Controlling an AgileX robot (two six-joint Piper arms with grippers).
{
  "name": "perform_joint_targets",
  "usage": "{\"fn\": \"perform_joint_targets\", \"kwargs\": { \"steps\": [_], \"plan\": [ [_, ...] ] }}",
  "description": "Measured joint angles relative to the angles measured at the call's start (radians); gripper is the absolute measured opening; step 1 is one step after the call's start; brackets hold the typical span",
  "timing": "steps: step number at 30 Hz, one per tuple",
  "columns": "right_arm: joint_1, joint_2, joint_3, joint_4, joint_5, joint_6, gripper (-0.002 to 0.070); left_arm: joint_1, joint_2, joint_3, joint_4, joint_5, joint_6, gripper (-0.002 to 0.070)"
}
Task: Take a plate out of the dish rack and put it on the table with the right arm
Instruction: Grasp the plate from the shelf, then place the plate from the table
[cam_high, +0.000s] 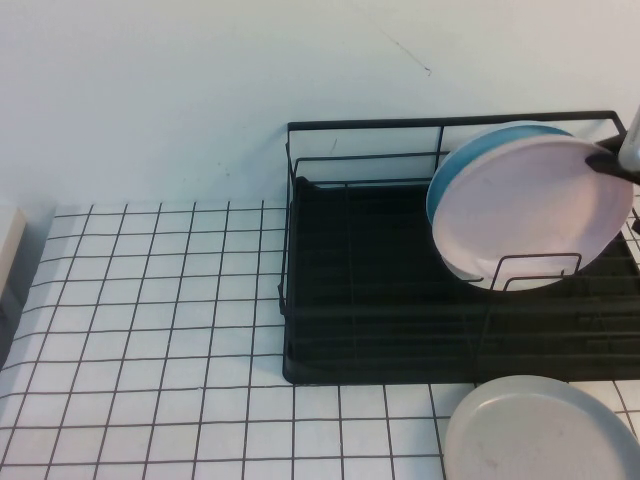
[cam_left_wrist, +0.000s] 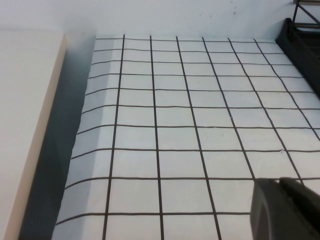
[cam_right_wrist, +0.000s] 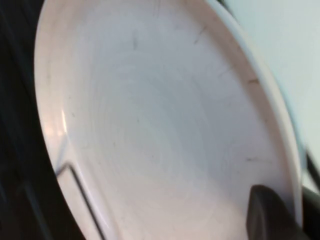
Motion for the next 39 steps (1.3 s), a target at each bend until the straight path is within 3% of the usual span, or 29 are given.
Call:
{"fn": "perform_joint_targets", "kwargs": {
  "steps": [5,9,15,18,22,30,39],
  "plan": [
    [0.000,-0.105,0.002,0.123,0.052,0.021,0.0057,0.000,0.000,0.000,0.000,0.000,0.000,-0.0003],
    [0.000,-0.223,0.002,0.127,0.089,0.262,0.0057,0.000,0.000,0.000,0.000,0.000,0.000,-0.0003],
    [0.000,-0.384,0.008,-0.187,0.314,0.891,0.0057,0.000,0.000,0.000,0.000,0.000,0.000,-0.0003],
    [0.000,-0.417,0.059,-0.315,0.426,1.026,0.0057,0.000,0.000,0.000,0.000,0.000,0.000,-0.0003],
    [0.000,-0.432,0.185,-0.467,0.436,1.166,0.0057,0.000,0.000,0.000,0.000,0.000,-0.002,-0.0003],
    [0.000,-0.430,0.460,-0.535,0.256,1.256,0.0057,0.000,0.000,0.000,0.000,0.000,-0.002,-0.0003],
    [0.000,-0.353,0.475,-0.533,0.204,1.276,0.0057,0.000,0.000,0.000,0.000,0.000,-0.002,-0.0003]
  ]
}}
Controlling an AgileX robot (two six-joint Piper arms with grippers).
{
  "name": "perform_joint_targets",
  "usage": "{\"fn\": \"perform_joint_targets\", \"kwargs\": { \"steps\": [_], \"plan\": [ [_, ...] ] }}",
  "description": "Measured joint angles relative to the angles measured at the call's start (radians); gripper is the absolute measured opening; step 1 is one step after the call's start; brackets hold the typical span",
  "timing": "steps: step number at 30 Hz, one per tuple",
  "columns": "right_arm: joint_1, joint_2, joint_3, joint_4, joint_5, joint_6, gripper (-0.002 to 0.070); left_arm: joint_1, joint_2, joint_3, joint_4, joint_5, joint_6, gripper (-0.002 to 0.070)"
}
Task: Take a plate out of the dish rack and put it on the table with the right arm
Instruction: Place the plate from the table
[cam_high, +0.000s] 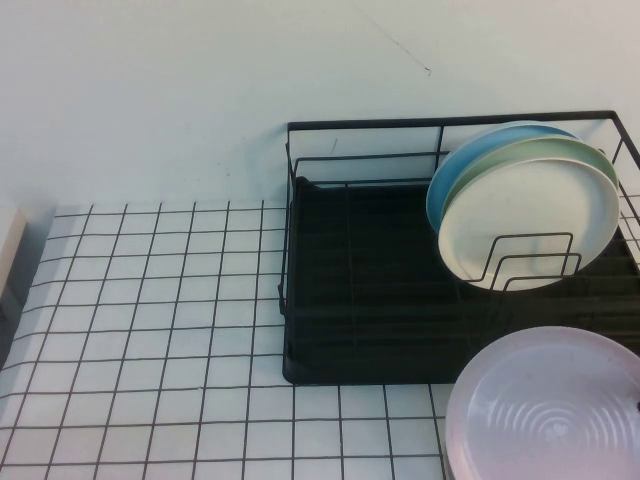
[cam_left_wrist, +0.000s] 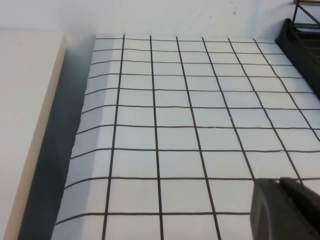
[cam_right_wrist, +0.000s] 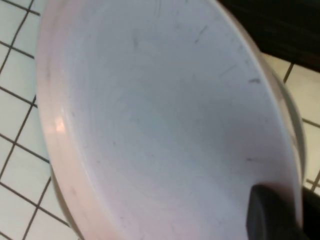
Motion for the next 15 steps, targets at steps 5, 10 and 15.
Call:
{"fn": "perform_joint_targets", "kwargs": {
  "steps": [5,10,15],
  "plan": [
    [0.000,0.079,0.000,0.001,0.004,0.029,0.0083,0.000,0.000,0.000,0.000,0.000,0.000,-0.0003],
    [0.000,0.127,0.000,0.010,-0.021,0.024,0.0204,0.000,0.000,0.000,0.000,0.000,0.000,-0.0003],
    [0.000,0.125,-0.027,-0.002,-0.034,0.020,0.0293,0.000,0.000,0.000,0.000,0.000,0.000,-0.0003]
  ]
}}
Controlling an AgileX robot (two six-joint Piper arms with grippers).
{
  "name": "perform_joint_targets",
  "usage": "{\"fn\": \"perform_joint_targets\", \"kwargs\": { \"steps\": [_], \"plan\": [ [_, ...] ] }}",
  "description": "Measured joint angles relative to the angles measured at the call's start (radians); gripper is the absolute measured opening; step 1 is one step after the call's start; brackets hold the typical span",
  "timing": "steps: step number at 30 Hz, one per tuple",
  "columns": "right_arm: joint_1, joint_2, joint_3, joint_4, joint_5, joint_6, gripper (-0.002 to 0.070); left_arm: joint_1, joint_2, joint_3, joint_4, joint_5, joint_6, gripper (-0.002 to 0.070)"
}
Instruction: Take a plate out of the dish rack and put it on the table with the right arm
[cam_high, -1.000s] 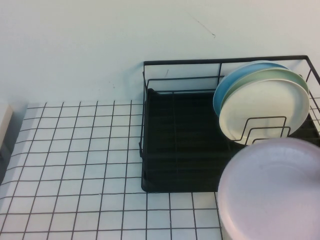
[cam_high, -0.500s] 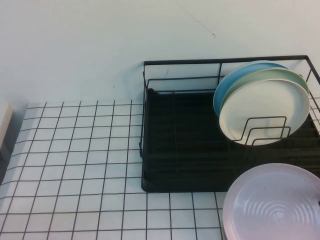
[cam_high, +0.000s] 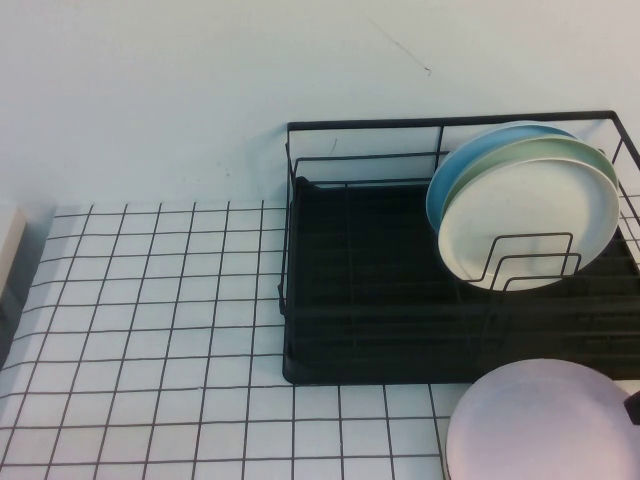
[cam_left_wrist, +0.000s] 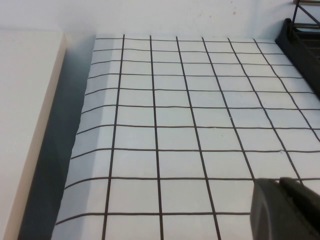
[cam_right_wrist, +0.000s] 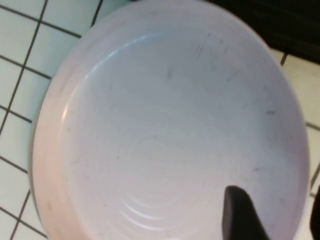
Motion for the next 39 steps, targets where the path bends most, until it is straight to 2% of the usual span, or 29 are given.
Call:
{"fn": "perform_joint_targets", "kwargs": {
  "steps": [3,5,8,10,13,18,27,31,39],
  "plan": [
    [0.000,-0.023,-0.043,-0.034,0.015,0.000,0.0300,0.000,0.000,0.000,0.000,0.000,0.000,-0.0003],
    [0.000,-0.052,-0.078,-0.060,0.033,0.002,0.0281,0.000,0.000,0.000,0.000,0.000,0.000,-0.0003],
    [0.000,-0.111,-0.125,-0.099,0.065,0.004,0.0183,0.000,0.000,0.000,0.000,0.000,0.000,-0.0003],
    [0.000,-0.172,-0.151,-0.122,0.082,0.004,0.0083,0.000,0.000,0.000,0.000,0.000,0.004,-0.0003],
    [0.000,-0.291,-0.162,-0.127,0.082,-0.003,0.0025,0.000,0.000,0.000,0.000,0.000,0.004,-0.0003],
    [0.000,-0.563,-0.096,-0.127,-0.036,-0.053,0.0006,0.000,0.000,0.000,0.000,0.000,0.004,-0.0003],
    [0.000,-0.986,0.256,-0.129,-0.369,-0.103,0.0001,0.000,0.000,0.000,0.000,0.000,0.004,-0.0003],
    [0.000,-1.061,0.372,-0.129,-0.414,-0.103,0.0000,0.000,0.000,0.000,0.000,0.000,0.004,-0.0003],
    [0.000,-1.076,0.452,-0.129,-0.412,-0.105,0.0000,0.000,0.000,0.000,0.000,0.000,0.004,-0.0003]
  ]
}}
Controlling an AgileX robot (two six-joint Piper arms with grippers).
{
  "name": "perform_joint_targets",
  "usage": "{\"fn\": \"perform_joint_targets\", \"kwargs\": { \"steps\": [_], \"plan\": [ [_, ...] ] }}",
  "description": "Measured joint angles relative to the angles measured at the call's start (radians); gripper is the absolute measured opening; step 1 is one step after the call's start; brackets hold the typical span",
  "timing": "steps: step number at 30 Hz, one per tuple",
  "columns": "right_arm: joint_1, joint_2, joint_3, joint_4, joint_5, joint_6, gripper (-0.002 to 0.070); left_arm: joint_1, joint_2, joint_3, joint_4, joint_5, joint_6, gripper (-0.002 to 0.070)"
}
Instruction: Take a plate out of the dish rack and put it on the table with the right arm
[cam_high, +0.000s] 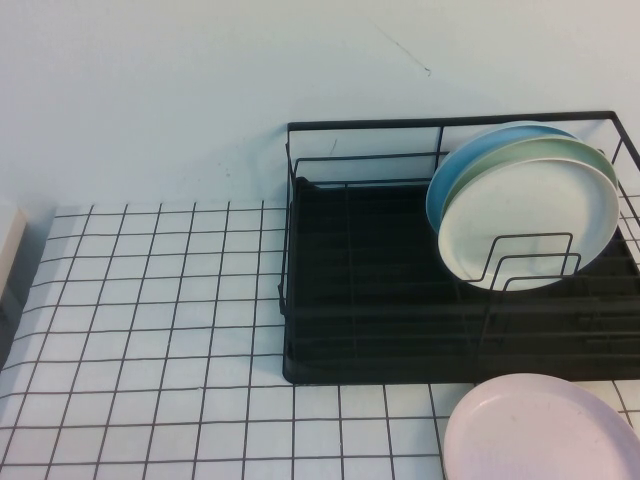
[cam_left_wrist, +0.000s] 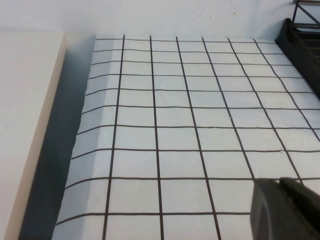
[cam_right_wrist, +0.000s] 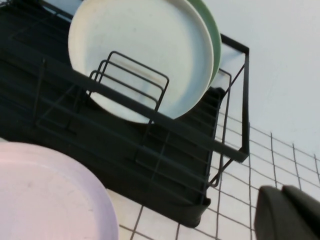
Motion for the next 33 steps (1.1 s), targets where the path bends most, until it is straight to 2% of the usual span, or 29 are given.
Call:
{"fn": "perform_joint_targets", "kwargs": {
  "steps": [18,33],
  "plan": [
    [0.000,-0.014,0.029,0.009,0.109,-0.001,-0.0001,0.000,0.000,0.000,0.000,0.000,-0.004,-0.0003],
    [0.000,-0.313,0.249,0.023,0.122,-0.003,-0.0002,0.000,0.000,0.000,0.000,0.000,-0.004,-0.0003]
  ]
}}
